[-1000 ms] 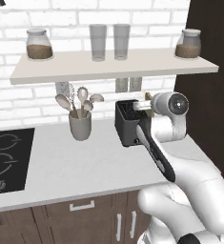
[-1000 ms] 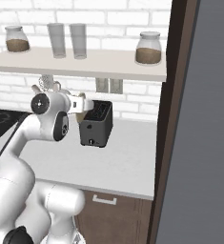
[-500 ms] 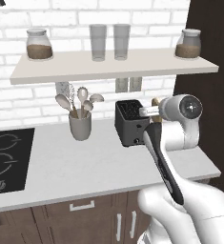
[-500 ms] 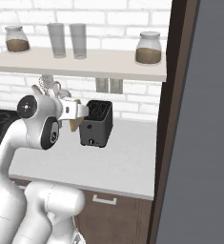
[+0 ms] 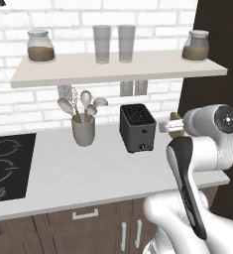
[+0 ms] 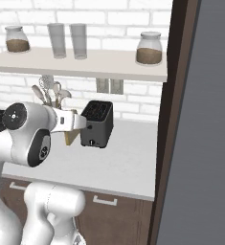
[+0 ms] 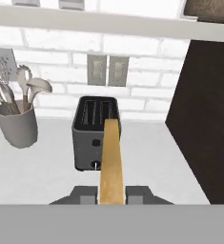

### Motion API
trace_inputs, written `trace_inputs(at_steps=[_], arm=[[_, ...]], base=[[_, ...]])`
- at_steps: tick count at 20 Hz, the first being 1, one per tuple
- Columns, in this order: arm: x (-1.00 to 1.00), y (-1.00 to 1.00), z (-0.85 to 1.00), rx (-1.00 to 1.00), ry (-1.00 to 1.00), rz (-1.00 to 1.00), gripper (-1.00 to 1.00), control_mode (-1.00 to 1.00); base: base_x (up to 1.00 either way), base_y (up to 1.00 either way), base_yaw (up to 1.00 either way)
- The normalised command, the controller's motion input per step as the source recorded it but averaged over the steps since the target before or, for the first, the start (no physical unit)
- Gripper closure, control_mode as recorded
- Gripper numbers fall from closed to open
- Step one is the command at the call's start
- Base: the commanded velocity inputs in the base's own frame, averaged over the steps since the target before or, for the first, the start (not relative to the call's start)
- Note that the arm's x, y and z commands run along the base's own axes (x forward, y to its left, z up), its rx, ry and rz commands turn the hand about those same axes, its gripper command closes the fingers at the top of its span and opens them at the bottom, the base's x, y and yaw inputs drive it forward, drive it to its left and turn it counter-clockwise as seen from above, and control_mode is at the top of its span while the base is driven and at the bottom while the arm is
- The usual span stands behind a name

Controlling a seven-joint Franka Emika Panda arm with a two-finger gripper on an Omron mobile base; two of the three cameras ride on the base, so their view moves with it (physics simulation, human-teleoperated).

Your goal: Start the toaster. Once the lever pops up, take the bread to the plate on the dining counter.

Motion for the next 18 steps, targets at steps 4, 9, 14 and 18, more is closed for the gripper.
trace_inputs(at_steps=[4,9,14,18], arm=[[-0.63,0.00,0.05,0.00,0.00,0.00,1.00,-1.00],[-0.39,0.00,0.12,0.00,0.00,0.00,1.00,-1.00],[-0.34,-0.03,0.00,0.00,0.00,0.00,1.00,-1.00],[-0.20,0.00,-0.03,0.01,-0.03,-0.02,1.00,-1.00]], base=[[0.00,0.00,0.00],[0.00,0.00,0.00],[0.00,0.00,0.00],[0.00,0.00,0.00]])
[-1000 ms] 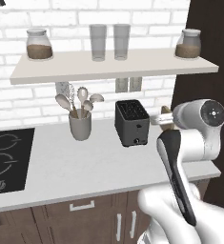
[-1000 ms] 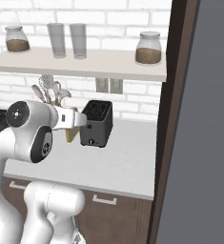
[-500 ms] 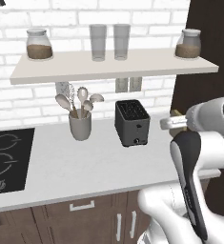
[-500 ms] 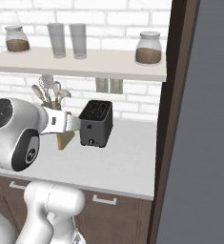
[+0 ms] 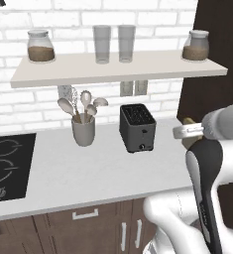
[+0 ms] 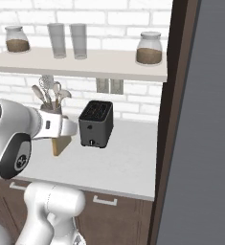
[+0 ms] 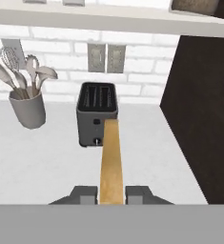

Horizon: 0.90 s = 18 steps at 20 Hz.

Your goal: Start the toaster. Once the lever pops up, take the bread to the plate on the dining counter.

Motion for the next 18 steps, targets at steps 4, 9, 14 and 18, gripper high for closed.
trace_inputs(at_steps=[4,9,14,18], arm=[[-0.19,-0.02,0.00,0.02,-0.03,-0.03,1.00,-1.00],[-0.02,0.00,0.00,0.00,-0.03,0.00,1.00,-1.00],[-0.01,0.00,0.00,0.00,0.00,0.00,1.00,1.00],[0.00,0.00,0.00,0.00,0.00,0.00,1.00,1.00]], base=[[0.00,0.00,0.00],[0.00,0.00,0.00],[-0.19,0.00,0.01],[-0.96,0.28,0.30]])
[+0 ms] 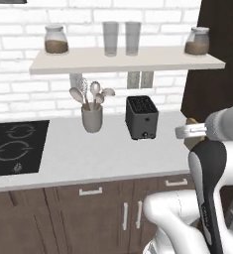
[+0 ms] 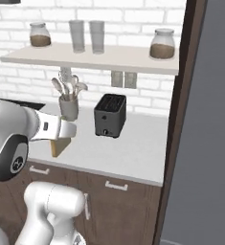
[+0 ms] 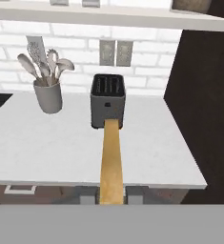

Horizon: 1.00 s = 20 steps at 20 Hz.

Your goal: Start the toaster. Once the lever pops up, take the bread to the plate on the dining counter.

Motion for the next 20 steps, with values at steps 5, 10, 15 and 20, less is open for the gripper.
trace_inputs(at_steps=[5,10,15,20], arm=[[0.00,0.00,0.00,0.00,0.00,0.00,1.00,1.00],[0.00,0.00,0.00,0.00,0.00,0.00,1.00,1.00],[0.00,0.00,0.00,0.00,0.00,0.00,1.00,1.00],[0.00,0.00,0.00,0.00,0.00,0.00,1.00,1.00]], base=[[-0.60,0.65,0.75],[-0.04,0.53,0.91],[-0.08,0.13,1.00],[-0.10,0.00,1.00]])
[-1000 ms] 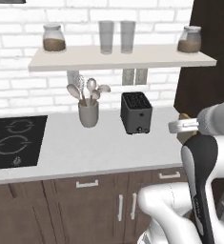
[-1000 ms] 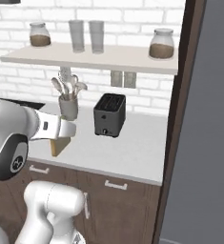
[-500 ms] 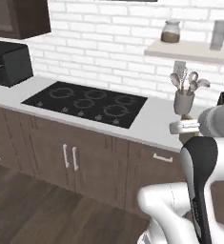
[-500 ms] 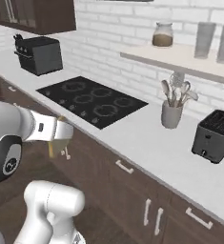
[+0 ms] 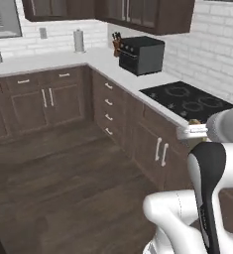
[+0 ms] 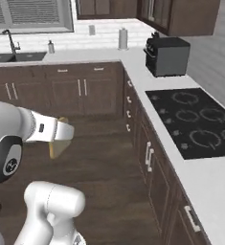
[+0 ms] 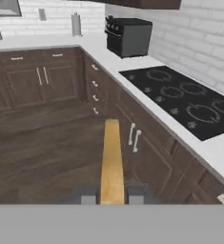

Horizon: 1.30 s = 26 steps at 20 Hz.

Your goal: Start the toaster. Once the lever pops up, take the bread to the plate on the dining counter.

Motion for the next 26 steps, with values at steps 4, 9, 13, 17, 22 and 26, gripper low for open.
trace_inputs(at_steps=[4,9,13,17,22,26], arm=[[0.00,0.00,0.00,0.00,0.00,0.00,1.00,1.00],[0.00,0.00,0.00,0.00,0.00,0.00,1.00,1.00],[0.00,0.00,0.00,0.00,0.00,0.00,1.00,1.00],[0.00,0.00,0.00,0.00,0.00,0.00,1.00,1.00],[0.00,0.00,0.00,0.00,0.00,0.00,1.00,1.00],[0.00,0.00,0.00,0.00,0.00,0.00,1.00,1.00]], base=[[-0.12,0.00,1.00],[-0.06,0.00,1.00],[-0.08,0.00,1.00],[-0.08,0.00,1.00],[-0.02,0.00,1.00],[-0.08,0.08,0.90]])
